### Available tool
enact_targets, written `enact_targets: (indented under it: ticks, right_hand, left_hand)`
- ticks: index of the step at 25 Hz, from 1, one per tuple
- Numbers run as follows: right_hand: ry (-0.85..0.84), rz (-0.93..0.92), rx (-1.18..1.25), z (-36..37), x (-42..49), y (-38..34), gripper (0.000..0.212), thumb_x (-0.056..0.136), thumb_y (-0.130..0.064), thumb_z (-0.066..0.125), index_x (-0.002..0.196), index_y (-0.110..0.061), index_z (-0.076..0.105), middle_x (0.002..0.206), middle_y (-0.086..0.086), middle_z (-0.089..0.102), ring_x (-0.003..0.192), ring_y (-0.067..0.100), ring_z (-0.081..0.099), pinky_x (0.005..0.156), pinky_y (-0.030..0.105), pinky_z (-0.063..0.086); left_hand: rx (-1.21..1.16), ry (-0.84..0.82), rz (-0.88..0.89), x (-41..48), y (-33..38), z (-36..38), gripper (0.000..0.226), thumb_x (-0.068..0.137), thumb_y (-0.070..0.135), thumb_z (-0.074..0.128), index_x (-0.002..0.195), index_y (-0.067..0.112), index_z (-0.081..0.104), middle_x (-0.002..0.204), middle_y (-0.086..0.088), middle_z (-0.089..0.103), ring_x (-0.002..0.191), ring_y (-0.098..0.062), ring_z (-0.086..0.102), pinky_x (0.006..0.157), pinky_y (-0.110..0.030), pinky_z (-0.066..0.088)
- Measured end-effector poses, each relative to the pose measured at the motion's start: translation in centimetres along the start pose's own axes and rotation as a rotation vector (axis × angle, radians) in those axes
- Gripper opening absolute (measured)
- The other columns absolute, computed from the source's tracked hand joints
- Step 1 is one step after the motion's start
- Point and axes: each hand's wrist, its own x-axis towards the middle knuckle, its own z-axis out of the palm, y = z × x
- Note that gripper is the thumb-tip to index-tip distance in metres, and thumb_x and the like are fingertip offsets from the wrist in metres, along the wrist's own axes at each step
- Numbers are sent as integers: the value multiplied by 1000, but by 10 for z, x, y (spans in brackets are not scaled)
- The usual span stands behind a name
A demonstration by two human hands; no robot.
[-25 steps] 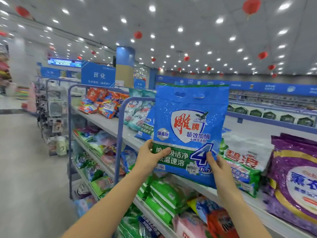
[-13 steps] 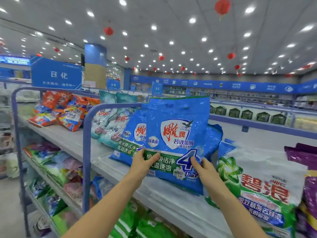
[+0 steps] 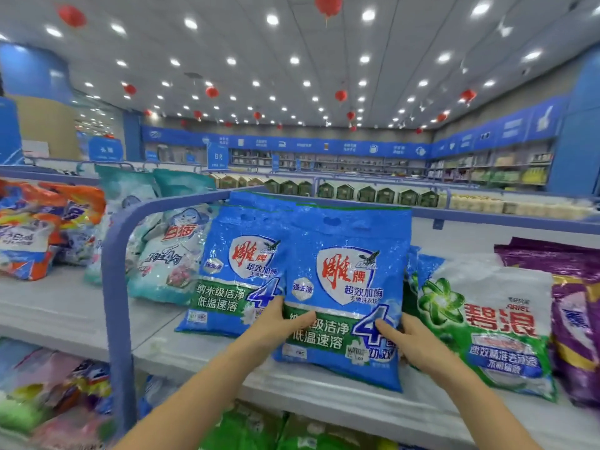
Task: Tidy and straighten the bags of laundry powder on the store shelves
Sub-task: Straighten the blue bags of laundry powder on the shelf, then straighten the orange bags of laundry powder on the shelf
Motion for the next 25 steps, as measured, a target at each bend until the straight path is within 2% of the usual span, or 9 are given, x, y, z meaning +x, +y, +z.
enact_targets:
  ticks: [2, 4, 8, 9, 11, 14, 18, 22, 25]
  right_hand:
    - [61, 18, -13, 6, -7, -6, 8, 93, -18, 52, 101, -18, 54, 86, -3, 67, 58, -2, 65, 45, 10, 44]
    - [131, 31, -72, 12, -10, -8, 15, 94, -21, 52, 108, -16, 53, 95, 1, 67, 67, 4, 65, 45, 10, 43]
    - [245, 30, -170, 21, -13, -7, 31, 93, -27, 53, 121, -14, 49, 115, 5, 64, 97, 19, 63, 73, 28, 51]
    - [271, 52, -155, 23, -14, -7, 33, 93, -29, 53, 121, -13, 48, 115, 5, 63, 97, 19, 62, 77, 32, 52]
    - [286, 84, -136, 24, -21, -11, 36, 94, -30, 52, 123, -10, 42, 108, 2, 61, 91, 15, 60, 73, 30, 50]
    - [294, 56, -119, 23, -37, -21, 43, 94, -26, 52, 130, -11, 35, 107, 1, 54, 91, 12, 54, 63, 19, 43]
    - [411, -135, -239, 11, -70, -33, 32, 93, -21, 54, 123, -12, 49, 112, 0, 53, 103, 15, 51, 77, 23, 42]
    - [400, -360, -352, -6, -121, -40, 10, 91, -15, 56, 94, -24, 61, 91, -4, 67, 85, 10, 61, 74, 23, 48]
    - [303, -350, -330, -15, -167, -20, 16, 91, -11, 56, 87, -26, 62, 79, -4, 68, 72, 10, 61, 66, 17, 47]
  left_hand:
    - [30, -30, 7, 3, -2, -3, 75, 84, 43, 64, 143, 13, 28, 147, -4, 39, 125, -20, 45, 109, -37, 35]
    - [49, -37, 24, 4, -4, -2, 84, 87, 44, 59, 149, 12, 12, 155, -5, 22, 139, -23, 26, 112, -36, 24]
    - [-14, -62, 41, 6, -7, 3, 86, 88, 42, 58, 149, 11, 6, 156, -6, 17, 141, -25, 22, 112, -40, 23]
    - [-51, -81, 14, 9, -10, 2, 88, 87, 44, 59, 150, 13, 4, 156, -4, 16, 141, -25, 22, 112, -42, 23]
    - [-82, -78, 4, 8, -12, -1, 89, 85, 46, 60, 149, 15, 7, 155, -5, 17, 139, -26, 25, 111, -44, 26]
    - [-27, -9, 72, 0, -8, -8, 69, 87, 40, 60, 142, 13, 27, 140, -9, 39, 118, -22, 43, 94, -36, 38]
    - [-25, 165, 276, -27, -1, -17, 43, 87, 28, 64, 123, 12, 46, 113, -6, 56, 105, -22, 56, 84, -34, 44]
    - [-48, 368, 703, -78, -2, -5, 9, 87, 11, 63, 94, 15, 59, 86, -1, 67, 81, -15, 63, 77, -25, 52]
    - [15, 301, 806, -117, -23, 27, 7, 83, 23, 61, 88, 17, 60, 77, 3, 67, 70, -9, 64, 67, -17, 50]
